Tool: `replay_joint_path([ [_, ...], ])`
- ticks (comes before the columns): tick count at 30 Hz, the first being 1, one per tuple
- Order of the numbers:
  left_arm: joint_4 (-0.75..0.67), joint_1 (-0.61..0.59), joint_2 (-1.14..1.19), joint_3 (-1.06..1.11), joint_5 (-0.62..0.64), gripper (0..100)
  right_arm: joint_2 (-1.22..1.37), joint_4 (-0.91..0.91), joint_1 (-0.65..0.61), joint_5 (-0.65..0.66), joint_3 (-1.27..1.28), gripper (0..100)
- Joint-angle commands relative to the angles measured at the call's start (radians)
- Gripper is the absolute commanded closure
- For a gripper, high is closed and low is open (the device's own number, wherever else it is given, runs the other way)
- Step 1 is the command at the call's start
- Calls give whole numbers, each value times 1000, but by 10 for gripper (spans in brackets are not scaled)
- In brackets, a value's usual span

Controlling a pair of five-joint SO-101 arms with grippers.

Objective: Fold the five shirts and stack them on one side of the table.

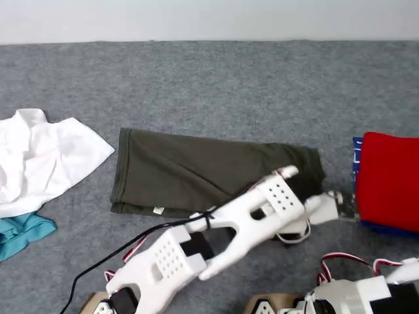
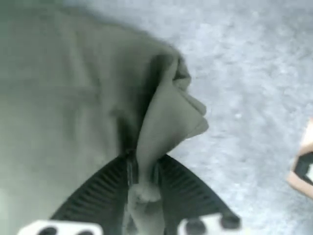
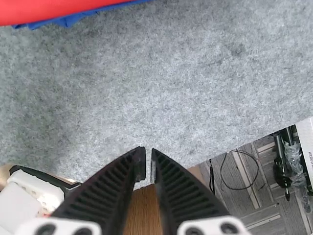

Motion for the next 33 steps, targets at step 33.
replay_joint_path([
  [33,118,-249,6,-527,-126,799,-44,38,-1,-2,-55,961],
])
